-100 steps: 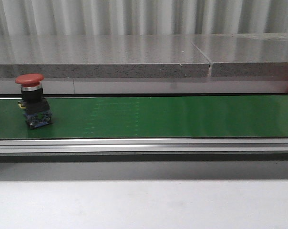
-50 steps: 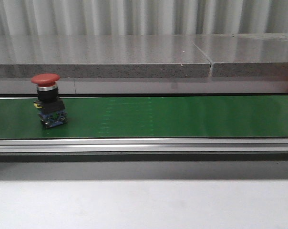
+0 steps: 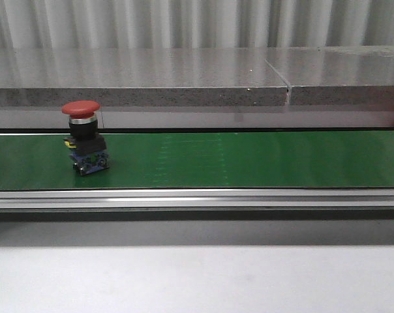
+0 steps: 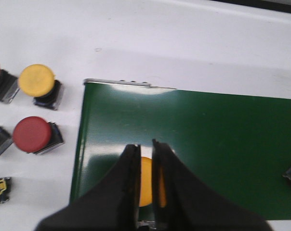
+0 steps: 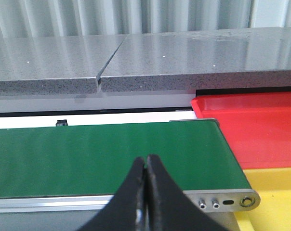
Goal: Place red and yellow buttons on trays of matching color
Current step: 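Set the yellow button on the belt and open the left gripper, then move the right gripper above the red button riding the belt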
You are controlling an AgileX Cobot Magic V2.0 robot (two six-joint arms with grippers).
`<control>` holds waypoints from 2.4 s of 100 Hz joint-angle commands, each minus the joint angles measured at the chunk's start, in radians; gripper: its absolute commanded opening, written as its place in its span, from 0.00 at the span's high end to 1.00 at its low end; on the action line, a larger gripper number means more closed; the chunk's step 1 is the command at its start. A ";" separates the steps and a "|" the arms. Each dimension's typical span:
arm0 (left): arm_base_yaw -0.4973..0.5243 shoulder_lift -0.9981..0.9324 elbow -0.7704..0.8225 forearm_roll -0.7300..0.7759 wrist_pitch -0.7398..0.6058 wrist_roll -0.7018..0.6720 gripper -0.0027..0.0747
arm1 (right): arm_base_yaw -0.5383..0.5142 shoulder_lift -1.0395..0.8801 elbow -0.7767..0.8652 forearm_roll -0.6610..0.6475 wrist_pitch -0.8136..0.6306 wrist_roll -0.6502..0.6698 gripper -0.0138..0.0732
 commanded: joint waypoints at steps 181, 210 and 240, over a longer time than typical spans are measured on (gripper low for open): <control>-0.402 -1.041 0.678 0.198 -0.248 -0.239 0.99 | 0.011 0.287 -0.404 -0.014 0.325 -0.018 0.96; -0.402 -1.041 0.678 0.198 -0.248 -0.239 0.99 | 0.125 0.516 -0.624 -0.008 0.466 -0.028 0.96; -0.402 -1.041 0.678 0.198 -0.248 -0.239 0.99 | 0.238 0.744 -0.801 0.041 0.514 -0.054 0.96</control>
